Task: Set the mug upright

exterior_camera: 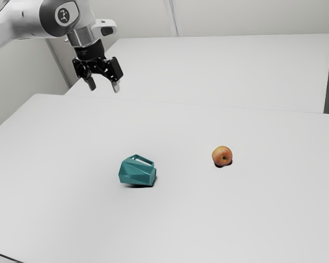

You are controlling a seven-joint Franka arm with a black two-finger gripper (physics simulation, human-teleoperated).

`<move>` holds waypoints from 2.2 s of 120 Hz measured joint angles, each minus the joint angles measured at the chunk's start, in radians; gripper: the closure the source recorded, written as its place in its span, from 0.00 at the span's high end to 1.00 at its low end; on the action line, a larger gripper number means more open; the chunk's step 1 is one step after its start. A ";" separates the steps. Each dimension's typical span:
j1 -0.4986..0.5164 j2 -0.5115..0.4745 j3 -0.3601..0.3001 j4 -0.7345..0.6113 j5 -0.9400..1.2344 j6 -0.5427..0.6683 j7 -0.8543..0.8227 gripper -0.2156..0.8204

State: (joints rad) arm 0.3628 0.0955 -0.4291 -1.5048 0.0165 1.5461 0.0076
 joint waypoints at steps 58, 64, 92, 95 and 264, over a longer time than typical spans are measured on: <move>0.096 -0.009 -0.001 -0.158 -0.191 0.035 0.095 0.79; 0.129 -0.008 0.000 -0.191 -0.230 0.047 0.128 0.79; 0.217 0.023 0.001 -0.351 -0.407 0.130 0.291 0.79; 0.228 0.034 0.001 -0.364 -0.425 0.137 0.308 0.79; 0.307 0.276 -0.013 -0.550 -0.845 0.246 0.895 0.30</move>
State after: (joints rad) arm 0.6700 0.3715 -0.4425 -2.0544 -0.8286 1.7925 0.9022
